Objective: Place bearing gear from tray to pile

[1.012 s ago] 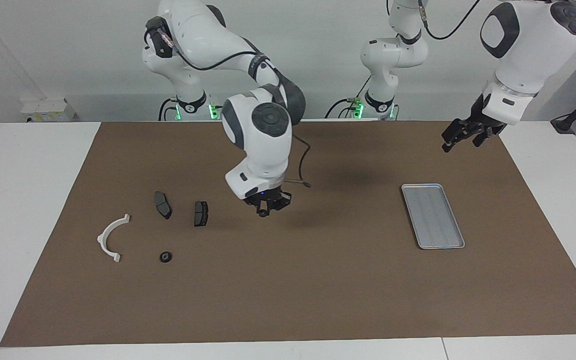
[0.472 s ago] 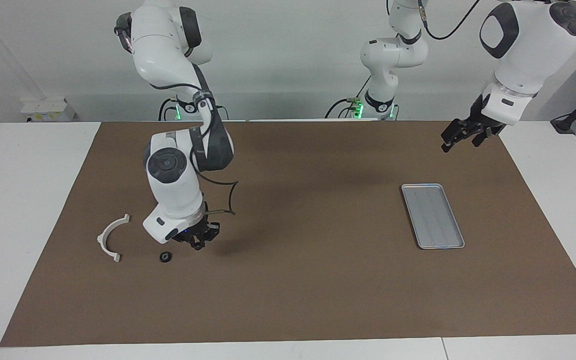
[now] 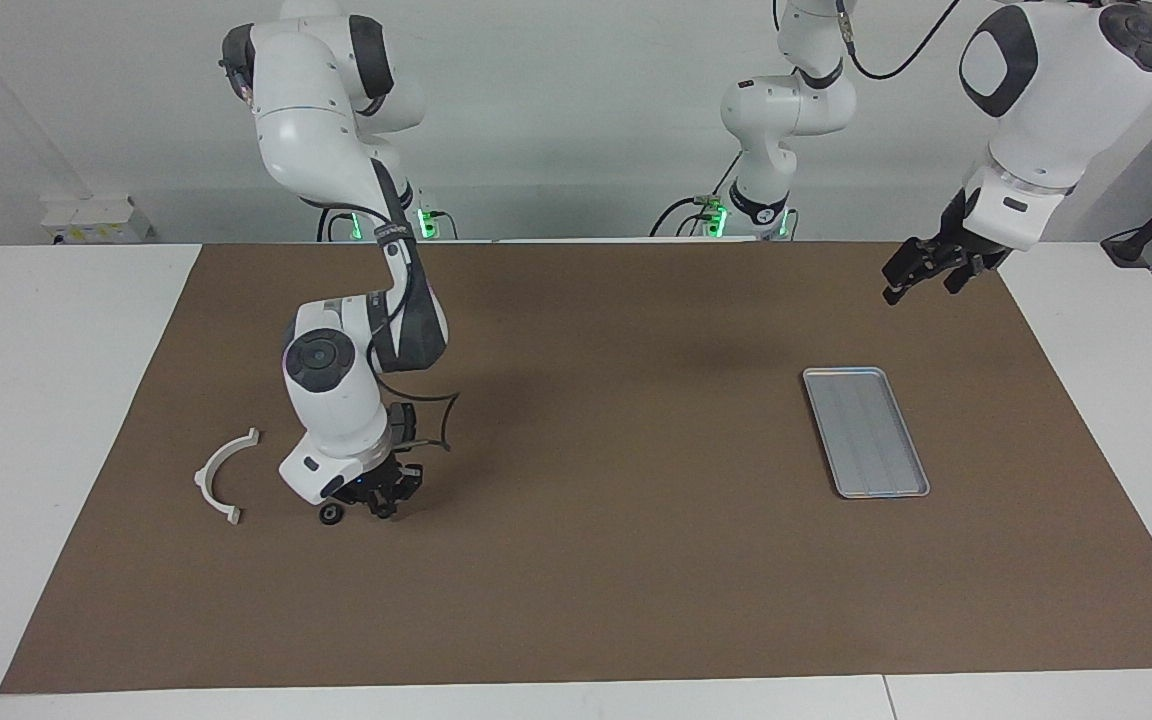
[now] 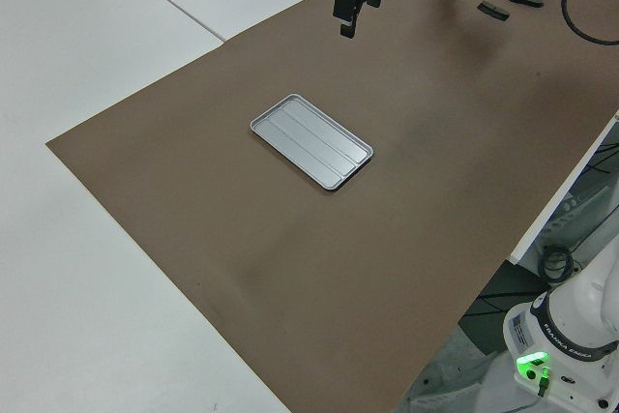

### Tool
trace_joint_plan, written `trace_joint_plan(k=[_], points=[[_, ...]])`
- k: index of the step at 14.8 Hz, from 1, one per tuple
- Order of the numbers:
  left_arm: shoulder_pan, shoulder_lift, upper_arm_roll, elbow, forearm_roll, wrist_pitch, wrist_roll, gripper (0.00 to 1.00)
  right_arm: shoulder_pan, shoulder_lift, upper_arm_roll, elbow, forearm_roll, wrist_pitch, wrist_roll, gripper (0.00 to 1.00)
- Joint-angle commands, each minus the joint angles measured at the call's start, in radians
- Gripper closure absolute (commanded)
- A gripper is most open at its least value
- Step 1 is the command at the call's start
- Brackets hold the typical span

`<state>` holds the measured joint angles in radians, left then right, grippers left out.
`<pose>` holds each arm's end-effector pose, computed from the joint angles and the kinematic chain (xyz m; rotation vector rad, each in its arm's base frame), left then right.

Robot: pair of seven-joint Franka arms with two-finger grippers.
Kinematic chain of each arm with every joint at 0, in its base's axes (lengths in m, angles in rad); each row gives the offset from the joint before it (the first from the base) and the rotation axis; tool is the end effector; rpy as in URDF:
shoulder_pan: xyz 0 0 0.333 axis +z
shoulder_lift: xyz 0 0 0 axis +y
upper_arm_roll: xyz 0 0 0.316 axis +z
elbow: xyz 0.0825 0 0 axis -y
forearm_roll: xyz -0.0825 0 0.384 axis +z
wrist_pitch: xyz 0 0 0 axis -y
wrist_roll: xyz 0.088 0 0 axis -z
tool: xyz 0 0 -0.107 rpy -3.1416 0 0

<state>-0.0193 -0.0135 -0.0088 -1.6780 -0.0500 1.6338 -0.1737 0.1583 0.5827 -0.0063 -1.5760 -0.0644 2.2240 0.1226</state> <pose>0.5526 -0.0206 0.5868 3.0861 0.2311 -0.0550 0.6950 0.1051 0.3062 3.0914 0.1052 0.1118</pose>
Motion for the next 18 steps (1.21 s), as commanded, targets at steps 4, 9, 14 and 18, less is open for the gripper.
trace_joint_plan(k=[4,9,14,18], points=[[0.004,-0.006,-0.004,-0.005,0.002,-0.014,0.005,0.0,-0.008,0.002,0.012,-0.041,0.006,0.078,-0.009,1.0],[0.004,-0.006,-0.004,-0.005,0.002,-0.014,0.005,0.0,0.0,0.0,0.012,-0.039,0.006,0.065,0.008,0.0],[0.004,-0.006,-0.004,-0.005,0.002,-0.014,0.005,0.0,-0.003,-0.012,0.011,-0.038,0.005,0.06,0.006,0.0],[0.002,-0.006,-0.004,-0.005,0.002,-0.014,0.005,0.0,-0.016,-0.032,0.011,-0.038,0.005,0.051,-0.003,0.0]])
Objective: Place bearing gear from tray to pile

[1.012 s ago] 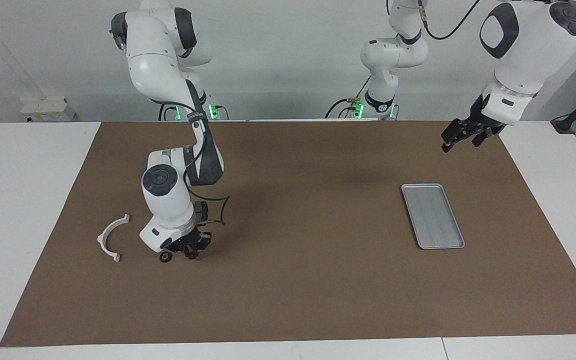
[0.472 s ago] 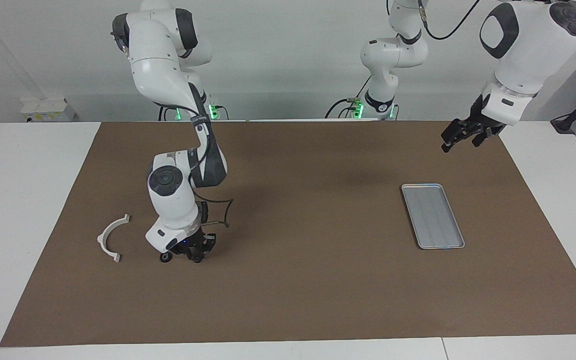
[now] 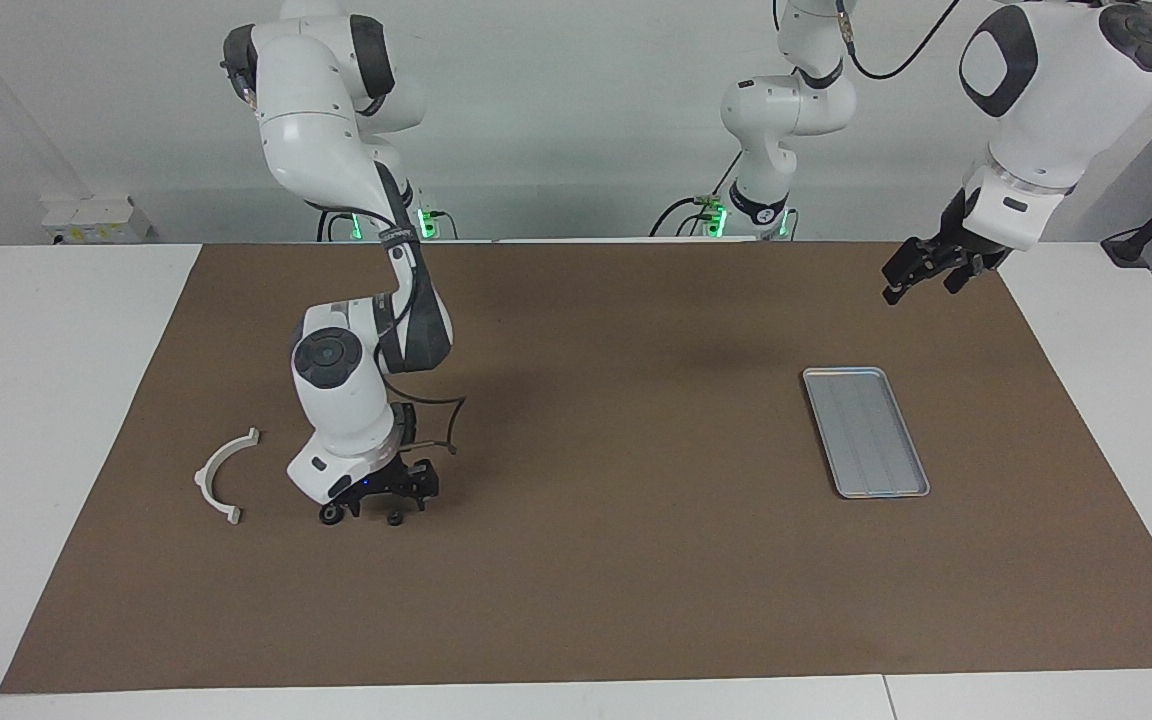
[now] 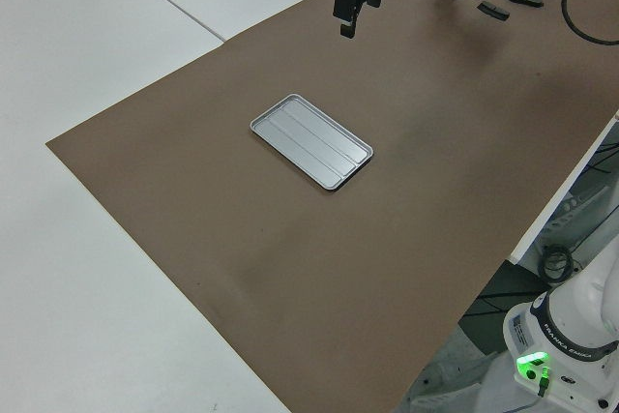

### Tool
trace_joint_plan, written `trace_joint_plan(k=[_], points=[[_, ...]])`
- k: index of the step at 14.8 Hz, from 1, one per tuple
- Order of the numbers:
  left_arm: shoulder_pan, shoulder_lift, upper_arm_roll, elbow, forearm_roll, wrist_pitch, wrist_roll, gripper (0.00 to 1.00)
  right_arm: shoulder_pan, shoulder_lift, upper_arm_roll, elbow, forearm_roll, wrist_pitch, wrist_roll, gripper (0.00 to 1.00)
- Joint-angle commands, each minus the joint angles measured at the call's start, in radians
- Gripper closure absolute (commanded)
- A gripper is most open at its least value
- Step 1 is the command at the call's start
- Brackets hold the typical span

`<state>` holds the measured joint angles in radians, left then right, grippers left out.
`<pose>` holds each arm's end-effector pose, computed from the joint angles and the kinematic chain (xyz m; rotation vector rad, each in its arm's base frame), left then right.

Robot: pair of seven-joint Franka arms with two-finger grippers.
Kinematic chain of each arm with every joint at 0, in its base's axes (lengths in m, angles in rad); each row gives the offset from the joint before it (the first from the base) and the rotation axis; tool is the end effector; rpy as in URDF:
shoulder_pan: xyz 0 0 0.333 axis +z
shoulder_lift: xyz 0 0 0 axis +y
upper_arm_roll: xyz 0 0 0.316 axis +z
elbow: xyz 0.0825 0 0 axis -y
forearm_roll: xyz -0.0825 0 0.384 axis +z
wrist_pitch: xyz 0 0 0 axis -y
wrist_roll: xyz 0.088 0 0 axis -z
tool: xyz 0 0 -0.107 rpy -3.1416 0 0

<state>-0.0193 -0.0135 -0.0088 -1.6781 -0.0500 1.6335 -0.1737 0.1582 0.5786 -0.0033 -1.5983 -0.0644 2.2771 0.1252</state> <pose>0.5525 -0.0206 0.5867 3.0861 0.2311 -0.0556 0.6945 0.1072 0.3039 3.0970 0.1079 0.1652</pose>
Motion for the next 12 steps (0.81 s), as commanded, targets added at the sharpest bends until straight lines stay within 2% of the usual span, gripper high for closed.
trace_joint_plan(k=[1,7,9,12], points=[[0.004,-0.006,-0.003,-0.005,0.002,-0.014,0.005,0.0,-0.022,-0.031,0.008,-0.015,0.003,-0.007,-0.006,0.0],[0.004,-0.006,-0.003,-0.005,0.002,-0.014,0.005,0.0,-0.062,-0.084,0.008,-0.017,0.003,-0.051,-0.009,0.0],[0.002,-0.008,-0.003,-0.005,0.002,-0.014,0.005,0.0,-0.071,-0.162,0.008,-0.017,0.003,-0.146,-0.009,0.0],[0.004,-0.008,-0.003,-0.005,0.002,-0.014,0.005,0.0,-0.107,-0.327,0.009,-0.017,0.009,-0.367,-0.012,0.0]])
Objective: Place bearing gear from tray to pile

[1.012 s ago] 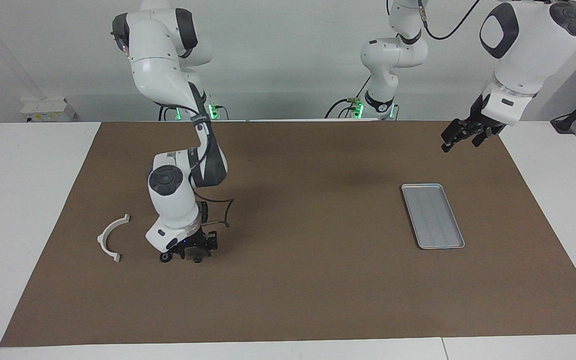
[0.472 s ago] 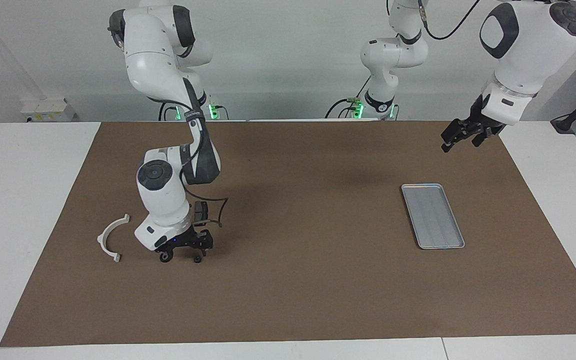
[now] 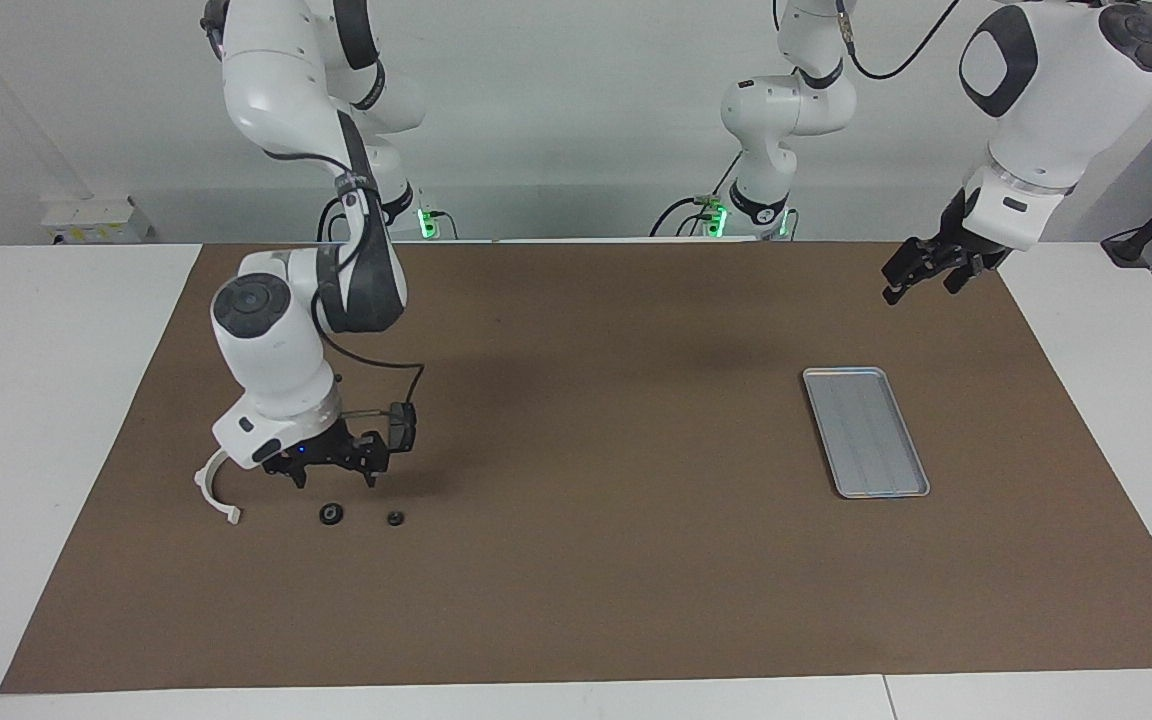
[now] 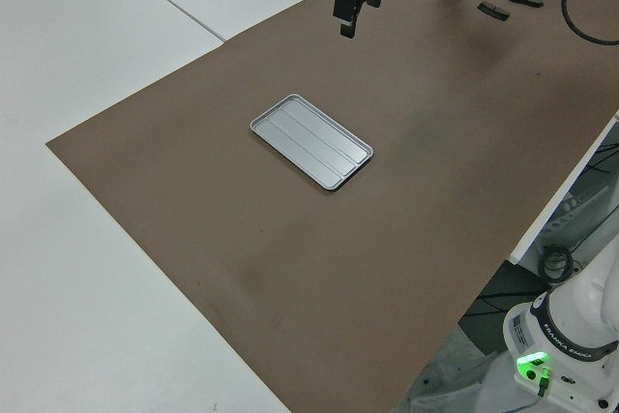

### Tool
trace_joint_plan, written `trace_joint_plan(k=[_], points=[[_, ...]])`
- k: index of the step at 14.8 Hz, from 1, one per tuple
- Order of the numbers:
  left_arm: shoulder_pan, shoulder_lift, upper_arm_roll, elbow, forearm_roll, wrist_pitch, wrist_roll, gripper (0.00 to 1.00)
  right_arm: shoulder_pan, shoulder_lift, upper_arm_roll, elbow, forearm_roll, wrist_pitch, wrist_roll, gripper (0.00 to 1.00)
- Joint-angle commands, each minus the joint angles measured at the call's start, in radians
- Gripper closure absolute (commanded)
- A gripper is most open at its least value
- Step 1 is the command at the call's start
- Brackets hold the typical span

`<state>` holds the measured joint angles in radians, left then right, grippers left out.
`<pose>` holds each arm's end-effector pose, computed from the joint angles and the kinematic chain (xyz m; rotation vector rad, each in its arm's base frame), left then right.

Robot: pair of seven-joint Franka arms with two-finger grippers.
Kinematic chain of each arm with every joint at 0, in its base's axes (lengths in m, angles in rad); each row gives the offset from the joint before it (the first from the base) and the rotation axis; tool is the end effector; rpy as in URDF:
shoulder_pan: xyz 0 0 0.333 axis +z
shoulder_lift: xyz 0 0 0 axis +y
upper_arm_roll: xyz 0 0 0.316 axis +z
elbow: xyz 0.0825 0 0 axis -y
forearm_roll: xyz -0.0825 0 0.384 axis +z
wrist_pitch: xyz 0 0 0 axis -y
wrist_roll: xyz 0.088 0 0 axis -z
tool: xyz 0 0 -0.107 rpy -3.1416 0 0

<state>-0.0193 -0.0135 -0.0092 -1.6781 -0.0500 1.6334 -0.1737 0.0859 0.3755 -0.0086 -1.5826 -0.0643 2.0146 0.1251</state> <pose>0.5525 -0.0208 0.5867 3.0862 0.2305 -0.0558 0.6715 0.0489 0.4264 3.0840 -0.0326 0.0963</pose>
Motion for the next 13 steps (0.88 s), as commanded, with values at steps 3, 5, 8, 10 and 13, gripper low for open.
trace_joint_plan(k=[3,5,8,10,13], points=[[0.004,-0.008,-0.003,-0.005,0.002,-0.014,0.005,0.0,-0.051,-0.263,0.013,-0.033,0.075,-0.239,-0.092,0.0],[0.004,-0.008,-0.003,-0.005,0.002,-0.014,0.005,0.0,-0.054,-0.334,0.015,-0.031,0.075,-0.319,-0.122,0.0],[0.004,-0.006,-0.003,-0.005,0.002,-0.014,0.005,0.0,-0.046,-0.424,0.013,-0.028,0.084,-0.446,-0.124,0.0],[0.004,-0.008,-0.003,-0.005,0.002,-0.014,0.005,0.0,-0.038,-0.46,0.012,-0.028,0.089,-0.513,-0.124,0.0],[0.002,-0.006,-0.003,-0.005,0.002,-0.014,0.005,0.0,-0.034,-0.463,0.01,-0.039,0.087,-0.522,-0.127,0.0]])
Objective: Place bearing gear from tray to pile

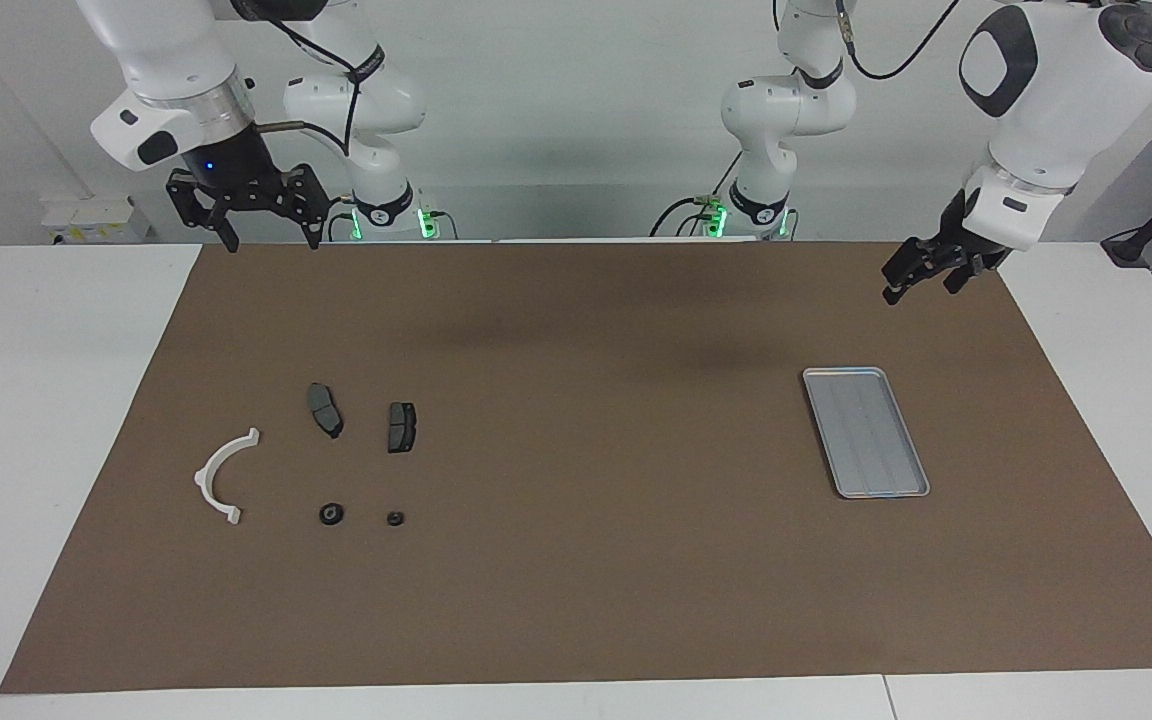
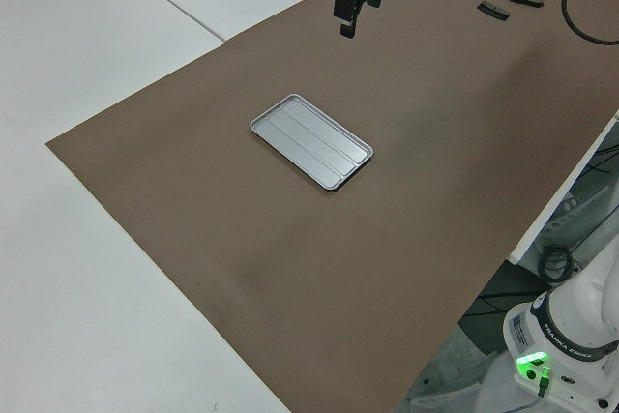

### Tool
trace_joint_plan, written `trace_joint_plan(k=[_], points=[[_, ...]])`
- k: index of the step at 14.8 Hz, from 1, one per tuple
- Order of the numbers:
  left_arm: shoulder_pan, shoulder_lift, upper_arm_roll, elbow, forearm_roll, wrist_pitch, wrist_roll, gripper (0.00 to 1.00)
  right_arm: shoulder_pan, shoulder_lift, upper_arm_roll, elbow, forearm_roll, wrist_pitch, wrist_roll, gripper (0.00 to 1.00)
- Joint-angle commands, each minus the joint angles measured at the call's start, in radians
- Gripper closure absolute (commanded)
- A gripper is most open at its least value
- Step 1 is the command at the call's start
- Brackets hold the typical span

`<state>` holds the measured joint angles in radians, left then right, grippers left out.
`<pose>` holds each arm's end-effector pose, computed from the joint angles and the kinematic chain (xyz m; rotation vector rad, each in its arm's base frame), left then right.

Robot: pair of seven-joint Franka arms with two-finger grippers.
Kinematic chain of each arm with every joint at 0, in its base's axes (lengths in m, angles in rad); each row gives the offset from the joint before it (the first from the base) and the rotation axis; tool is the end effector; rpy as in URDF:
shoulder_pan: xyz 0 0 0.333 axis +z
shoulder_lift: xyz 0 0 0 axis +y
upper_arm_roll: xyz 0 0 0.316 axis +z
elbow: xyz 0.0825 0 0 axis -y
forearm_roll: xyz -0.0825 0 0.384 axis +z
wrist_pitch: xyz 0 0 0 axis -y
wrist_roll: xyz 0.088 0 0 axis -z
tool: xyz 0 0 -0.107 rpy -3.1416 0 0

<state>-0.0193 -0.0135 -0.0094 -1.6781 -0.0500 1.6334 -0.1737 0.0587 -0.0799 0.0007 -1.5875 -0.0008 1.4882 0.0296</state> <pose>0.5525 -0.0210 0.5867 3.0862 0.2302 -0.0558 0.5200 0.0309 0.6525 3.1394 0.0467 -0.0304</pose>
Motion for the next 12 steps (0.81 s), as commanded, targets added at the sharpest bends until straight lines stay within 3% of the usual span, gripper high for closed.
trace_joint_plan(k=[1,7,12], points=[[0.002,-0.008,-0.003,-0.005,0.002,-0.014,0.005,0.0,-0.003,-0.014,-0.004,-0.051,0.022,0.015,-0.028,0.0],[0.002,-0.006,-0.003,-0.005,0.002,-0.014,0.005,0.0,-0.005,-0.014,-0.01,-0.062,0.005,0.02,-0.042,0.0],[0.004,-0.008,-0.003,-0.005,0.002,-0.014,0.005,0.0,0.009,-0.007,-0.01,-0.06,-0.028,0.113,-0.04,0.0]])
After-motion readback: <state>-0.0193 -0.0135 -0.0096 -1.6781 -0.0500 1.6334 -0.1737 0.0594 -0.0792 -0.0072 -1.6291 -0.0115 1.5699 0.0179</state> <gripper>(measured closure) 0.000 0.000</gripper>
